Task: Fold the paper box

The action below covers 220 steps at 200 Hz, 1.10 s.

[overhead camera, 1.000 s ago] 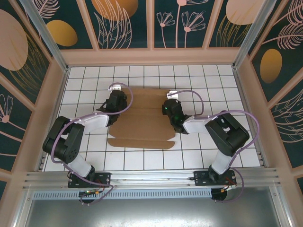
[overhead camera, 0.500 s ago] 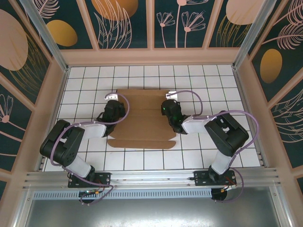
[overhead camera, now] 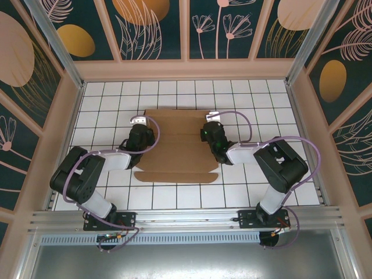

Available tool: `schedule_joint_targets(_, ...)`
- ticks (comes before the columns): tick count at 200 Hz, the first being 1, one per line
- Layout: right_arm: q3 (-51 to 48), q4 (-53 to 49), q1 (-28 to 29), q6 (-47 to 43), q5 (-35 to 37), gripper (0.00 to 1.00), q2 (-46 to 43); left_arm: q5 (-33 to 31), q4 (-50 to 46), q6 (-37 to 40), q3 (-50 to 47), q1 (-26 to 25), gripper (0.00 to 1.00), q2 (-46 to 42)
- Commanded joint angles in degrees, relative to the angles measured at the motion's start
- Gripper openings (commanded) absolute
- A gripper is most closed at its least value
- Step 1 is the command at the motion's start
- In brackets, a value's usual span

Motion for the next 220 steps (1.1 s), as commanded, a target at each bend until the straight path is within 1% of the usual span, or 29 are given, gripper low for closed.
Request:
schedule_joint_targets(1,0.46,-2.00,1.49,0.13,1.37,0.00,-0.48,-2.43,-1.79,-1.97,2.73,0.16,0.02,2.44)
schedule_joint_targets(21,1.57,-3.90,2.12,1.62,3.12,0.00,-0.42,-7.61,-4.99,-4.45,4.14,0.13,0.01,3.82)
schedule_joint_targets(44,3.02,-5.80,3.14,2.15,4.43,0.00,0.27,-8.78,-5.80,-5.69,4.47,0.03,0.00,4.86)
schedule_joint_targets(76,3.19,-5.04,3.17,0.61,5.93,0.00,2.80,-8.51,-3.81,-5.81,2.64,0.04,0.04,5.14)
schedule_joint_targets(85,2.40,-3.84,3.04,-0.27,5.95,0.00,3.36,-7.04,-1.74,-5.48,1.41,0.03,0.08,4.75)
schedule_joint_targets(102,0.22,-0.76,2.34,-1.35,4.91,0.00,3.46,-1.49,4.36,-3.99,-1.73,0.10,0.16,2.88)
schedule_joint_targets(116,-3.05,4.11,1.91,-2.33,3.25,0.00,2.51,1.57,8.41,-3.51,-4.03,0.07,0.24,0.77)
schedule_joint_targets(131,-6.25,9.47,1.80,-4.03,1.83,0.00,1.65,3.52,11.14,-3.35,-5.80,0.04,0.30,-1.30)
schedule_joint_targets(154,-9.86,16.55,1.76,-5.96,1.78,0.00,0.91,7.06,13.13,-3.24,-6.63,0.04,0.39,-3.03)
schedule_joint_targets(172,-11.44,19.41,1.79,-6.77,2.18,0.00,0.37,8.83,11.62,-3.86,-5.97,0.03,0.41,-4.53)
schedule_joint_targets(182,-11.37,19.42,1.75,-6.90,3.00,0.02,0.01,7.56,10.97,-5.02,-6.26,0.03,0.42,-6.31)
schedule_joint_targets(192,-11.37,19.51,1.79,-6.99,3.84,0.06,-0.31,6.45,11.02,-5.54,-7.08,0.03,0.43,-8.36)
schedule_joint_targets(203,-11.28,19.39,1.79,-7.00,4.44,0.13,-0.74,6.42,10.59,-5.71,-7.64,0.03,0.45,-10.39)
schedule_joint_targets(220,-10.89,18.85,1.78,-6.44,4.79,0.20,-1.11,7.40,9.10,-6.03,-8.26,0.03,0.45,-13.21)
